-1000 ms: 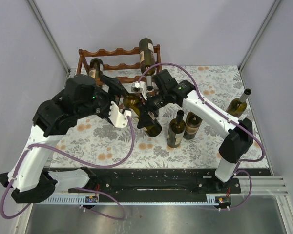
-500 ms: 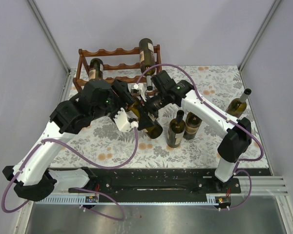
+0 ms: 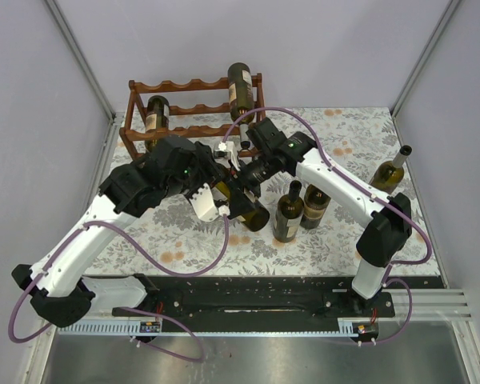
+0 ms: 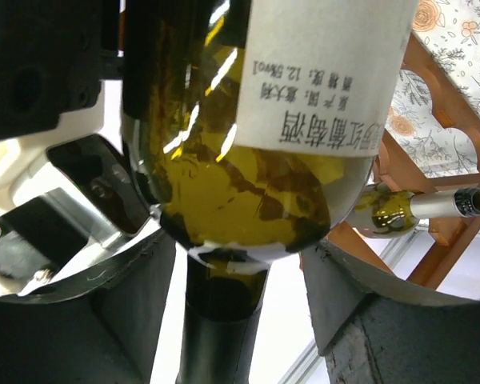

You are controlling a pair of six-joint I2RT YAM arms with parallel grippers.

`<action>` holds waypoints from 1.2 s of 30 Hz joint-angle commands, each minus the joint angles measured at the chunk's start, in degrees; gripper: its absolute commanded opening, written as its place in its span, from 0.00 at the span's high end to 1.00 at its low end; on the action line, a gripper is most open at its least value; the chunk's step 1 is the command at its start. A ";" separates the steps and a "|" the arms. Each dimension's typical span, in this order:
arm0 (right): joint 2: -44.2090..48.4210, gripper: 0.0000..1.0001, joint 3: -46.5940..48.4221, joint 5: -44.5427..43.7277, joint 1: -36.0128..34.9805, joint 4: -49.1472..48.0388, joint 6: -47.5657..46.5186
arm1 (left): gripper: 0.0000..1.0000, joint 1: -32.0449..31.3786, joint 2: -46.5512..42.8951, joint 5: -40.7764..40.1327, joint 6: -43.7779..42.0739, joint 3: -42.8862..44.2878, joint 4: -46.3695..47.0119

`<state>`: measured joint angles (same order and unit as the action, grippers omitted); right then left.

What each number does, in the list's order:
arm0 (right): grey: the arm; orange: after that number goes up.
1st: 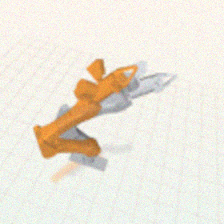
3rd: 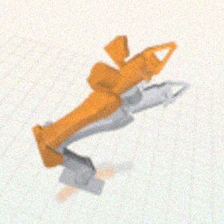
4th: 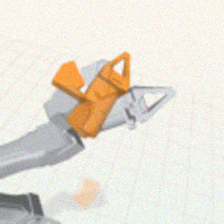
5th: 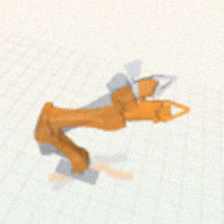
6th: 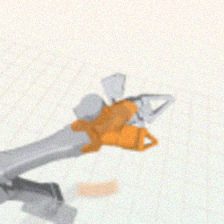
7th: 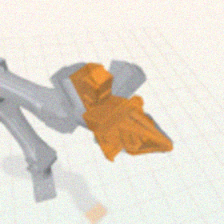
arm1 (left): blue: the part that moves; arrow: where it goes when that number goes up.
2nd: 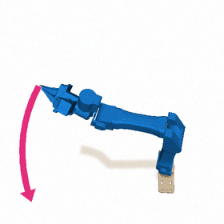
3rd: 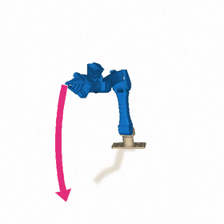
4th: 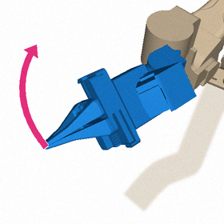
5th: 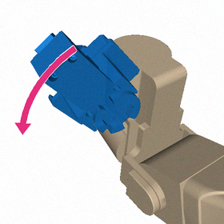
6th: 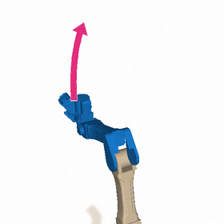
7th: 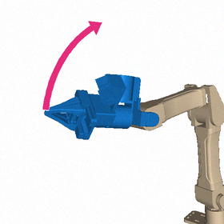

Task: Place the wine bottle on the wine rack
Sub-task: Adjust the wine bottle.

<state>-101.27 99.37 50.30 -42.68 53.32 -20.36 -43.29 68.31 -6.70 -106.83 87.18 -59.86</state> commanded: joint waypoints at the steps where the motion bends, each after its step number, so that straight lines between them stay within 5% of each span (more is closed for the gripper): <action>1: 2.04 1.00 3.81 4.98 -1.01 -0.68 -1.35 | 0.37 -0.31 0.41 -1.03 -1.98 -0.52 1.14; 6: 2.05 1.00 3.72 4.89 -1.18 0.03 -1.96 | 0.58 -0.31 0.68 -2.35 -2.51 -1.83 1.14; 10: 2.05 1.00 3.90 4.54 -1.18 0.73 -2.58 | 1.00 -0.31 0.07 -3.41 -2.07 -3.68 1.15; 15: 1.87 1.00 4.07 4.45 -1.27 0.91 -2.58 | 1.00 -0.31 -1.34 -3.23 0.47 -5.26 1.06; 21: 0.90 0.68 5.39 3.75 -1.18 1.43 -2.23 | 1.00 -0.39 -2.04 -0.25 9.86 -3.60 -3.68; 34: -5.34 0.39 13.40 4.63 -1.27 9.97 -3.29 | 1.00 -0.31 -4.33 8.46 24.03 -5.26 -10.28; 36: -3.94 0.26 11.82 4.10 -1.18 6.81 -1.88 | 1.00 -0.31 -5.03 8.72 25.26 -6.23 -10.28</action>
<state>-107.79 108.66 53.82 -44.38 67.61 -24.84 -42.41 65.30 -6.98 -86.67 82.48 -67.35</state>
